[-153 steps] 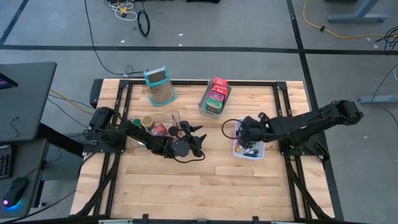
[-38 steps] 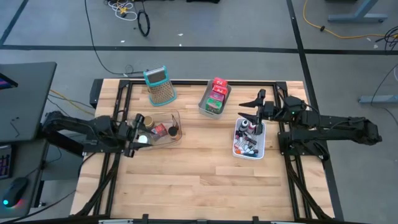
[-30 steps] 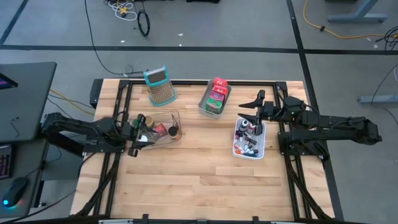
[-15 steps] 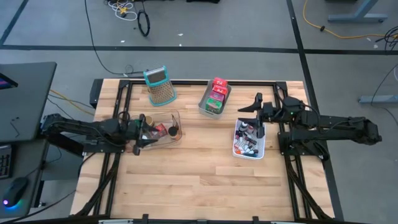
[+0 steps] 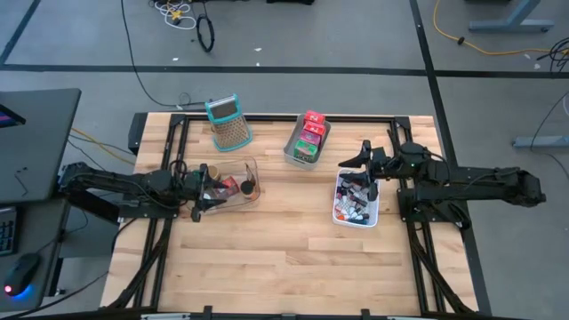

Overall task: Pick & Place Kitchen Items
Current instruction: Return to Home Position

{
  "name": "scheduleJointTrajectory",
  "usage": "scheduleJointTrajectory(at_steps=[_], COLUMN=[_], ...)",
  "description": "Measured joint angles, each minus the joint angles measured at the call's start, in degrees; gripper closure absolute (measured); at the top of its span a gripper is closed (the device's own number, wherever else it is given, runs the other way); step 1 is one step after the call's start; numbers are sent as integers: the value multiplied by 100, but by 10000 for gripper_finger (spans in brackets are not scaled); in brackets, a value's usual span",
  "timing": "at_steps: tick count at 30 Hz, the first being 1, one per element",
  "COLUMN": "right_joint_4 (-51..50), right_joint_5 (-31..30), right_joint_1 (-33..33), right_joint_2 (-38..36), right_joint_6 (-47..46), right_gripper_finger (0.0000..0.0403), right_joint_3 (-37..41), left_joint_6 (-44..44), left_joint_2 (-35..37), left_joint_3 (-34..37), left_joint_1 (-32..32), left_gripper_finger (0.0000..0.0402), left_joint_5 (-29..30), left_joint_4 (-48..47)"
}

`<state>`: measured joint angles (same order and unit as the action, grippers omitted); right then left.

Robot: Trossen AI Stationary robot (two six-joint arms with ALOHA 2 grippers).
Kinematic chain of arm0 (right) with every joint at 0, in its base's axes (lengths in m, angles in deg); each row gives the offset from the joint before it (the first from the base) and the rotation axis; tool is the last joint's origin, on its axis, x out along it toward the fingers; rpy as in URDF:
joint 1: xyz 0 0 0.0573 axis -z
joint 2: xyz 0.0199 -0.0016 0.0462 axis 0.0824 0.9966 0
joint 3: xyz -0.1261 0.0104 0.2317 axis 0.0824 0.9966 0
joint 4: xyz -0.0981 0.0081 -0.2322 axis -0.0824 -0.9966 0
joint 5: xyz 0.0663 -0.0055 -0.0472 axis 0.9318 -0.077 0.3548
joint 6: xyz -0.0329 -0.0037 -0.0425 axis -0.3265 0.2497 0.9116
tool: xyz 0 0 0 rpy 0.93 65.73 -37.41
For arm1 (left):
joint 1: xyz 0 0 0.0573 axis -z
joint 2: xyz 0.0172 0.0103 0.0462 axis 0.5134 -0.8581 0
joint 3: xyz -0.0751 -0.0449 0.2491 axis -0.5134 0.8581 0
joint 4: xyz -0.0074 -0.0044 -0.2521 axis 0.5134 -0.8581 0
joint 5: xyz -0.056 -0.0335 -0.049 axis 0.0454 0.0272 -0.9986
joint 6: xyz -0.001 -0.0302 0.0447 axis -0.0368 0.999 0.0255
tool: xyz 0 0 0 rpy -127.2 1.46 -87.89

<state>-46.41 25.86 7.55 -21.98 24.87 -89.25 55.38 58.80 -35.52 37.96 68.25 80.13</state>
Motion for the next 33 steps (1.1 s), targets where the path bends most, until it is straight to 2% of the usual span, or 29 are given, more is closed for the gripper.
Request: scheduleJointTrajectory(at_steps=[5, 8, 11, 17, 25, 30, 33], right_joint_4=[1349, 1692, 1537, 1435, 1439, 729, 269], right_joint_5=[-45, -9, -105, -683, -766, -866, -1152], right_joint_1=[2, 2, 0, 2, 2, 2, 2], right_joint_2=[-9, -78, -195, -481, -1289, -1863, -2162], right_joint_6=[-302, -439, -684, -779, -590, -368, -364], right_gripper_finger=[224, 224, 224, 224, 224, 224, 224], right_joint_3=[652, 910, 1094, 1497, 1888, 1898, 1899], left_joint_6=[-428, -729, -1017, -1491, -1848, -1871, -1871], left_joint_2=[0, 0, 0, 0, 0, 0, 0], left_joint_3=[1, 2, 2, 2, 4, 4, 4], left_joint_1=[0, 0, 0, 0, 0, 0, 0], left_gripper_finger=[173, 173, 173, 173, 173, 173, 173], left_joint_5=[1, 2, 4, 4, 7, 5, 4], left_joint_4=[0, 0, 0, 0, 0, 0, 0])
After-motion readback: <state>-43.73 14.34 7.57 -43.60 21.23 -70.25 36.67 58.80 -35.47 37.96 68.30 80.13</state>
